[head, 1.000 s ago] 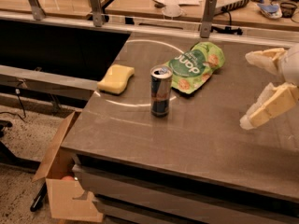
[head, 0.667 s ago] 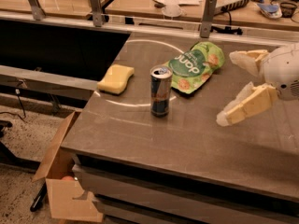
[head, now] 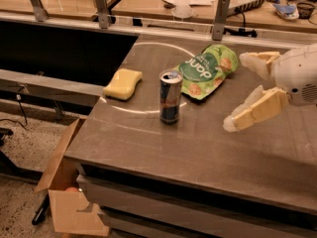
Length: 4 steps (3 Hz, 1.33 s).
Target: Move redbull can near sponge
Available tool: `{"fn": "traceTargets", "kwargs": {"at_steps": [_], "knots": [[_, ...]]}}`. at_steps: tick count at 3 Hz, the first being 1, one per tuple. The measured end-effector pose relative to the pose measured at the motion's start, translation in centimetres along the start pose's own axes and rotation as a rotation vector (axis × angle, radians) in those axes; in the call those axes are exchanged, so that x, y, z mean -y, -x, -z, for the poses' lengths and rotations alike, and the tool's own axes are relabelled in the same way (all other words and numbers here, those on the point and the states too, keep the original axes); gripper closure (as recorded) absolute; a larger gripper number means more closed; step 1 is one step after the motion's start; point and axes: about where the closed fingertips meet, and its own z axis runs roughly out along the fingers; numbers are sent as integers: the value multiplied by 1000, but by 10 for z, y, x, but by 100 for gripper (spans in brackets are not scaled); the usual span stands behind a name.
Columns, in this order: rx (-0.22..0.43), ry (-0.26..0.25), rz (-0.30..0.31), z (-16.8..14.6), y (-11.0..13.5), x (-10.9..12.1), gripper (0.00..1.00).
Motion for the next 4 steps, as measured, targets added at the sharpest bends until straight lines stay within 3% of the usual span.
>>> {"fn": "traceTargets", "kwargs": {"at_steps": [1,2,3,4], "knots": [[55,-12,6,-25,9,-3,0],[131,30,20,-77,18,-12,0],[160,73,15,-105,18,-22,0],[181,95,9,-132,12,-15,0]]}}
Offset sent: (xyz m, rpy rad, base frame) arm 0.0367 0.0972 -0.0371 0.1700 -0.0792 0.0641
